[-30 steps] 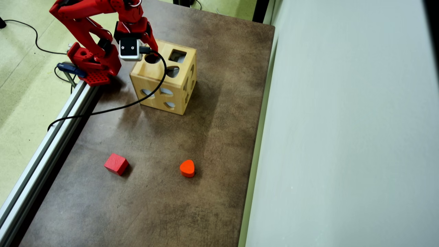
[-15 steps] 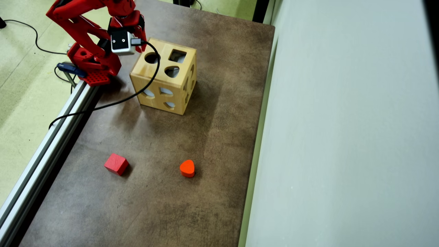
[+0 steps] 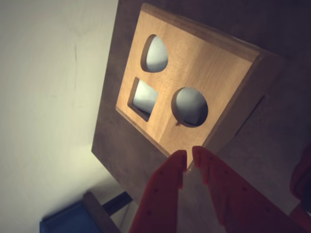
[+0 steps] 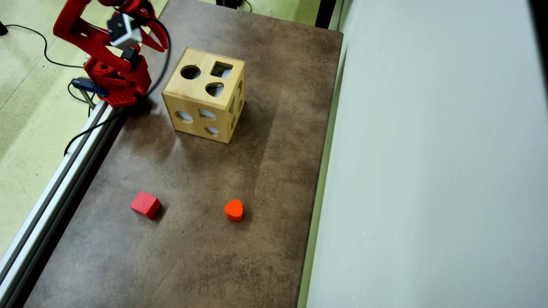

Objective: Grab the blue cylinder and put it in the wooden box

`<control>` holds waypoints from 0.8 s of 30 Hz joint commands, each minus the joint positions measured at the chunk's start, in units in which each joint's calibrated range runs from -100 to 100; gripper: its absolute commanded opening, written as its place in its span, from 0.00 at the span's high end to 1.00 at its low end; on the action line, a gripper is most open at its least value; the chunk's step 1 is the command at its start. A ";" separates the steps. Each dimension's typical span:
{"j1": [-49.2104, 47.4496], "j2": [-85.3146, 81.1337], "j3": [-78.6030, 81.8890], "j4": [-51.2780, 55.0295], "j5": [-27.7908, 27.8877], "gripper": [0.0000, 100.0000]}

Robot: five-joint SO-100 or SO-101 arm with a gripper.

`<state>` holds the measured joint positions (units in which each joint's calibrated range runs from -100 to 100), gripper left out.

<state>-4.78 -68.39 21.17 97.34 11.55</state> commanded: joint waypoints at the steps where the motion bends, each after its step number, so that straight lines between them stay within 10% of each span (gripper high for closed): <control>1: 0.25 -1.29 -5.97 0.41 -0.10 0.97; 24: 0.54 -23.29 -0.87 1.06 -5.67 0.97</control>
<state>-4.56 -91.61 20.27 97.90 6.03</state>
